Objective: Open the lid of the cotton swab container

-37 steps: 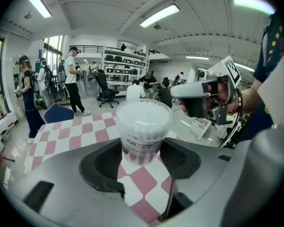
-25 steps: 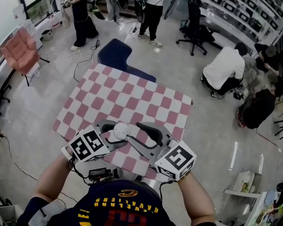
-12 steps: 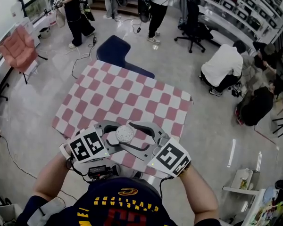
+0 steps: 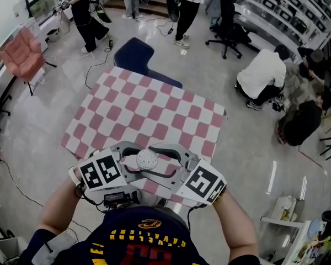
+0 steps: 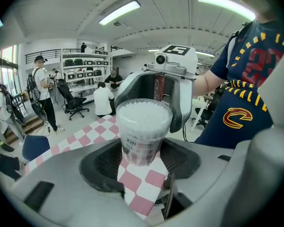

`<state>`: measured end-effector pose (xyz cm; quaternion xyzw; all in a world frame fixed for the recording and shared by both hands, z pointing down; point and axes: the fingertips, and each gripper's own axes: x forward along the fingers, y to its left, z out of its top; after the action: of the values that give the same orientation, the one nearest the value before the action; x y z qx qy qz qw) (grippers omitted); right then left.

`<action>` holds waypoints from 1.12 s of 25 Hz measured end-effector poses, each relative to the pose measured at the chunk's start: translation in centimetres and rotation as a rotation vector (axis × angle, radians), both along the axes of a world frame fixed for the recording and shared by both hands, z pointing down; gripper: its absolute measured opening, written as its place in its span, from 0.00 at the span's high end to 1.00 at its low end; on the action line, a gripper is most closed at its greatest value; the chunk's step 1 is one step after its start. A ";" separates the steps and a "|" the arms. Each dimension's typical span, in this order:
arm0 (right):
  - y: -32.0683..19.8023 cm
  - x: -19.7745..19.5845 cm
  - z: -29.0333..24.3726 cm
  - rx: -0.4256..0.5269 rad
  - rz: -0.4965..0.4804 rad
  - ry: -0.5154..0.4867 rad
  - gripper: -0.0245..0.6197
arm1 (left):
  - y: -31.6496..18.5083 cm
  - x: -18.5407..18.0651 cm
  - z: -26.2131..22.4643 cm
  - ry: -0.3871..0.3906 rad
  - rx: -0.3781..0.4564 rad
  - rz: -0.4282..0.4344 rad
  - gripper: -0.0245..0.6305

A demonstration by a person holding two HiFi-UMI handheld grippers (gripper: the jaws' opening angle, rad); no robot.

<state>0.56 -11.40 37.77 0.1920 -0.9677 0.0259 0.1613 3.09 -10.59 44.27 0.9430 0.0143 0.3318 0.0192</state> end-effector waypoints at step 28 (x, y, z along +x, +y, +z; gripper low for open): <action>-0.6 0.4 0.3 -0.304 0.019 -0.182 0.58 | 0.0 -0.2 1.2 0.027 0.019 -0.008 0.58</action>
<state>0.94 -12.05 38.11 0.1716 -0.9613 0.1908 0.0999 2.87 -10.55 45.47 0.9475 0.0076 0.3194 0.0112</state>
